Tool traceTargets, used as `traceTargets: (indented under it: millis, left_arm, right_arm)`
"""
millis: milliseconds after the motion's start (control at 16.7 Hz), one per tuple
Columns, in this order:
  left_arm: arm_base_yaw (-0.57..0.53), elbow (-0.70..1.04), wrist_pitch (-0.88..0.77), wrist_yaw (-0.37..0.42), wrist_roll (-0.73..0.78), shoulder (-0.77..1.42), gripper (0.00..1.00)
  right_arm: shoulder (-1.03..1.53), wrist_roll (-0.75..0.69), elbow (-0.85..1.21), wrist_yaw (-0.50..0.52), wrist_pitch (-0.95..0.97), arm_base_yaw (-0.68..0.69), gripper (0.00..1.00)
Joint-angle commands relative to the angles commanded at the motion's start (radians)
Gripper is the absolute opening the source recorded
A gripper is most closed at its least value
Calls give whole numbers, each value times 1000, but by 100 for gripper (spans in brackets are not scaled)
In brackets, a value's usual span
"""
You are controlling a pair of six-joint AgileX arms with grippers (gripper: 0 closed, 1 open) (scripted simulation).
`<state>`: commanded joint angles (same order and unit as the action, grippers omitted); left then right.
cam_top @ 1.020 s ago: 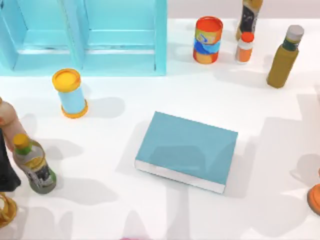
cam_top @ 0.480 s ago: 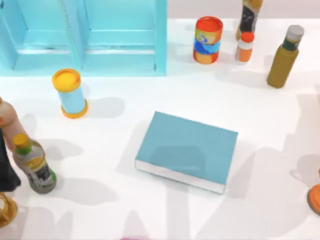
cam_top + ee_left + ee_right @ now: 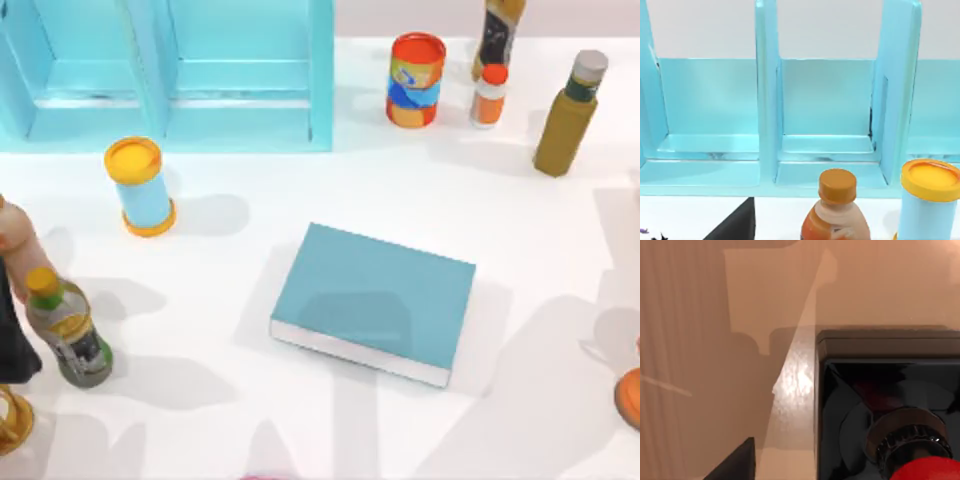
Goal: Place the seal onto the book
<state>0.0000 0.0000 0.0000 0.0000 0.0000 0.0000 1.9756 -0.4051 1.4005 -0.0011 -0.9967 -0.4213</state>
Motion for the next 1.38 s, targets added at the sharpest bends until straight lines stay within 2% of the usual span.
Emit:
traceTargets:
  millis: [780,1380]
  left_arm:
    - [0,0,0,0,0,0,100]
    - [0,0,0,0,0,0,100]
  right_arm:
    - [0,0,0,0,0,0,2]
    - [-2,3,3,0,-3,2,0]
